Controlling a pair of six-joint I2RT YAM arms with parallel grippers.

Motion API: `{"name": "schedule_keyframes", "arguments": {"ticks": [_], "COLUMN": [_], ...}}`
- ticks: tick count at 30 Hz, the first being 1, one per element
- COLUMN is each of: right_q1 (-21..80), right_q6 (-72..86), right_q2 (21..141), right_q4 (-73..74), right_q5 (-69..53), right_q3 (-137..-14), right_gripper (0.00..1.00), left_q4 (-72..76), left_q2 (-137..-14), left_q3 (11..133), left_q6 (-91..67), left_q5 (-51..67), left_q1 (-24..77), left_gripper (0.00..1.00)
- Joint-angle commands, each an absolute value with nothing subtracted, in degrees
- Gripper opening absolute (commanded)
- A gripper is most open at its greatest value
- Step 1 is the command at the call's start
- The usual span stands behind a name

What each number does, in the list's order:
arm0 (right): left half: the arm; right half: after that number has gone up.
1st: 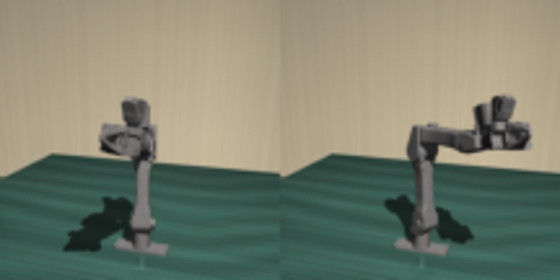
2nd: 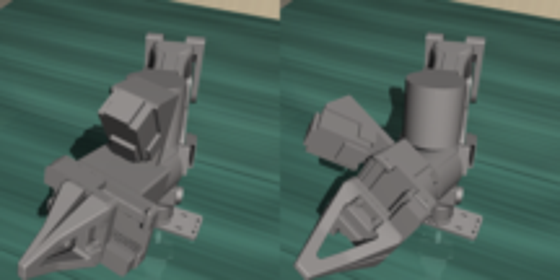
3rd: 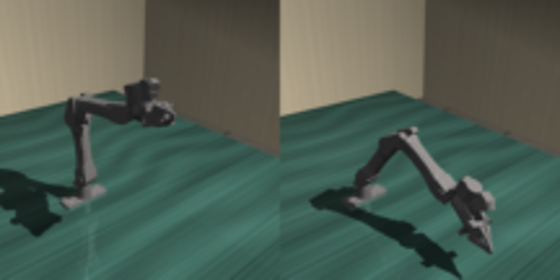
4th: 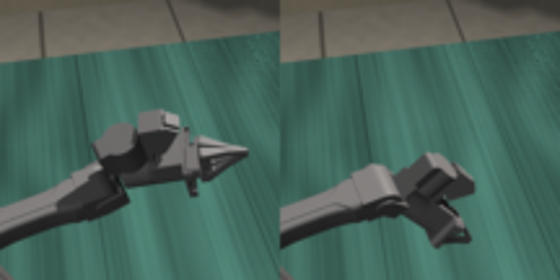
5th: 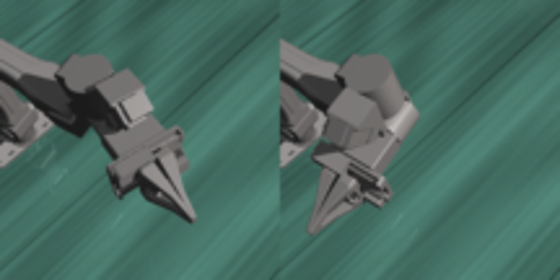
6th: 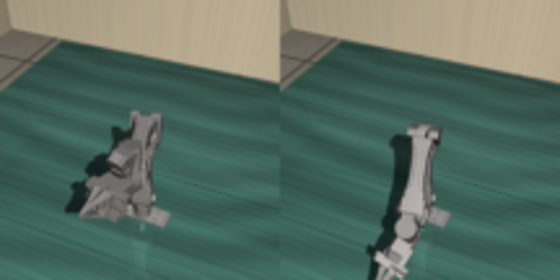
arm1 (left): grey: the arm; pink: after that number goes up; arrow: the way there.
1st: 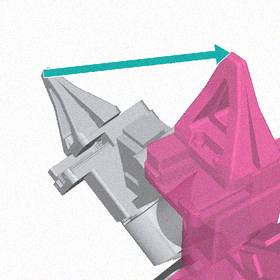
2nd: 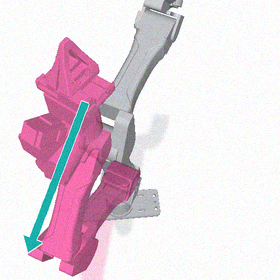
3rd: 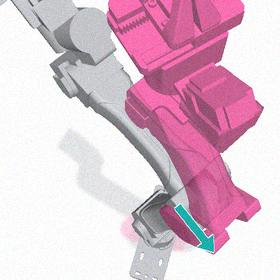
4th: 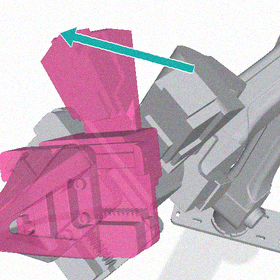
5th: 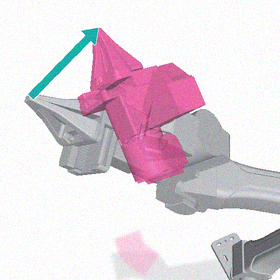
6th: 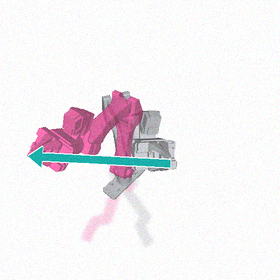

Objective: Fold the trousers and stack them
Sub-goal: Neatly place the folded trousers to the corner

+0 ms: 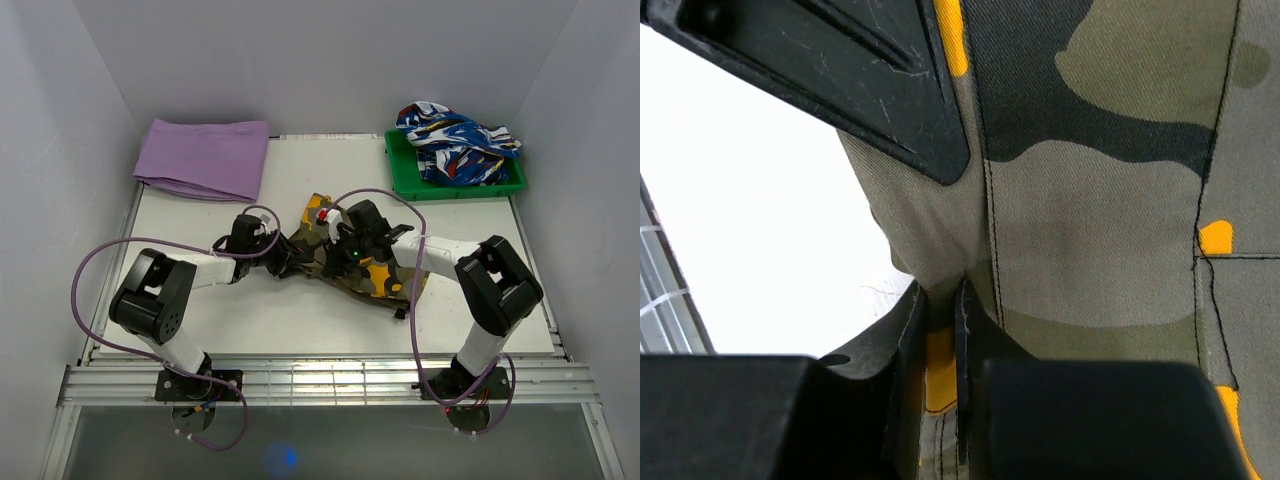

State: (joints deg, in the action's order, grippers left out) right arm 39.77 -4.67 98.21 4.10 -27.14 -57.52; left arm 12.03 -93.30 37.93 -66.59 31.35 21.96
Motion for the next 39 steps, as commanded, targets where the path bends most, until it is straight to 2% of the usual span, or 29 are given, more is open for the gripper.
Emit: {"name": "schedule_keyframes", "arguments": {"ticks": [1,3,4,5,6,7,8,13,15,16,18,24,25,27,31,34,39], "right_q1": [39.73,38.85,38.24,37.1,34.91,34.02,33.23,24.01,18.93,17.24,12.6,6.78,6.16,5.54,6.24,6.33,6.77], "right_q6": [-6.41,-6.59,-5.81,-5.19,-4.84,-5.1,-5.45,-3.53,0.6,2.88,8.23,26.69,32.03,36.89,41.92,44.82,48.08], "right_q2": [95.98,95.36,94.75,94.57,94.4,93.61,93.17,87.82,85.35,82.64,80.43,74.53,73.92,73.65,74.0,76.36,81.29], "right_q4": [5.89,7.02,7.55,8.78,11.57,13.08,14.4,21.08,21.79,22.32,23.37,24.96,24.0,20.07,11.55,4.78,-4.3], "right_q5": [-25.23,-24.61,-24.35,-25.74,-26.8,-26.63,-26.54,-29.61,-30.85,-30.76,-31.81,-29.97,-31.01,-34.27,-35.25,-33.49,-30.24], "right_q3": [-56.07,-56.86,-57.47,-59.57,-60.72,-61.78,-62.57,-60.75,-58.55,-55.75,-53.19,-40.54,-38.34,-32.54,-28.48,-26.2,-25.4], "right_gripper": [0.08,0.11,0.24,0.36,0.5,0.69,0.73,0.78,0.8,0.87,0.87,0.91,0.97,0.99,0.93,0.91,0.97], "left_q4": [12.13,12.13,12.04,11.61,11.25,11.16,10.99,10.9,10.38,9.94,8.88,7.82,7.91,8.44,8.88,8.44,7.38], "left_q2": [-91.67,-91.76,-91.76,-91.67,-91.58,-91.58,-91.23,-90.62,-90.61,-90.88,-91.93,-93.69,-93.87,-94.48,-94.57,-93.69,-92.64], "left_q3": [39.46,38.42,38.15,37.8,37.53,37.44,37.27,36.39,36.39,36.65,37.09,39.64,39.81,39.99,39.64,39.03,38.41], "left_q6": [-63.9,-63.72,-63.81,-63.9,-64.24,-64.34,-64.42,-66.27,-66.79,-67.41,-68.2,-70.57,-70.84,-71.19,-71.28,-71.11,-70.75], "left_q5": [30.85,30.68,30.41,30.15,29.71,28.84,28.39,25.49,23.91,23.56,23.2,22.5,22.67,23.2,23.82,23.91,23.73], "left_q1": [20.22,20.04,20.04,20.04,19.95,19.95,19.86,19.07,18.11,17.32,16.44,16.0,16.0,16.17,16.17,16.52,16.96], "left_gripper": [0.39,0.22,0.15,0.03,0.0,0.0,0.0,0.0,0.0,0.0,0.0,0.0,0.0,0.0,0.0,0.0,0.0]}}
